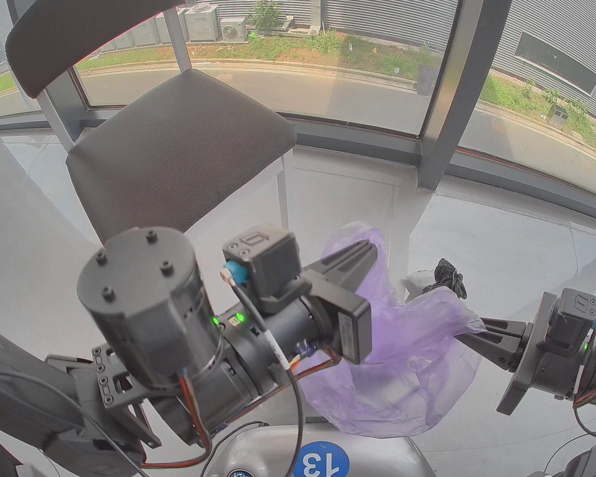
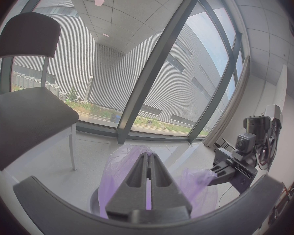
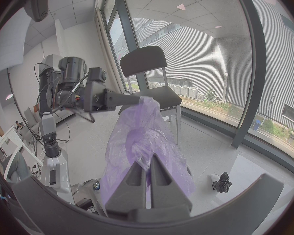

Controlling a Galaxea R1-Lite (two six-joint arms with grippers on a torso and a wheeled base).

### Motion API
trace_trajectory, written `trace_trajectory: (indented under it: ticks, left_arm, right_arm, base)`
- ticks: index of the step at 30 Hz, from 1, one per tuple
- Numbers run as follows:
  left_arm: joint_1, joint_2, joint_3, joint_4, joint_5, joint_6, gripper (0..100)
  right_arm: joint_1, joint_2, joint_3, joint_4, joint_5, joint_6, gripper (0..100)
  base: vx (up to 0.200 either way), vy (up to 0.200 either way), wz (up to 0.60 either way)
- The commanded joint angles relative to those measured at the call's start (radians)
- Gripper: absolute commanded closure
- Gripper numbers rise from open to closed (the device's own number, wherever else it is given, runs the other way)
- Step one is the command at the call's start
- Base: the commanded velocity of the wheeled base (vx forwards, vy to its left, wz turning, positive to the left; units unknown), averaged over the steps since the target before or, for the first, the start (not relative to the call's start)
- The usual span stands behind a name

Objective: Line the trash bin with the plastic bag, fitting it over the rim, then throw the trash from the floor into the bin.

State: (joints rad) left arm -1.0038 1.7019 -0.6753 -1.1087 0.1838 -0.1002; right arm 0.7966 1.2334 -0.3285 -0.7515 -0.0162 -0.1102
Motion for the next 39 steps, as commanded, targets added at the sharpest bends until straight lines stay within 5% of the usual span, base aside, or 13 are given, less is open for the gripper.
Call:
trace_trajectory:
  ticks: [1, 11, 28, 39]
  left_arm:
    - [-0.010, 0.031, 0.079, -0.063, 0.000, -0.004, 100]
    - [0.051, 0.165, 0.157, -0.304, -0.027, -0.059, 100]
    - [0.083, 0.240, 0.157, -0.347, -0.073, -0.065, 100]
    - [0.106, 0.159, 0.172, -0.333, -0.073, -0.055, 100]
  right_arm:
    - [-0.020, 0.029, 0.006, -0.003, 0.001, 0.020, 100]
    - [-0.059, 0.040, 0.032, -0.003, 0.013, 0.030, 100]
    - [-0.091, 0.170, 0.055, -0.017, 0.062, 0.030, 100]
    - [-0.091, 0.299, 0.071, -0.186, 0.071, 0.038, 100]
  base:
    - [0.000, 0.000, 0.00]
    - [0.000, 0.000, 0.00]
    - [0.000, 0.000, 0.00]
    - [0.000, 0.000, 0.00]
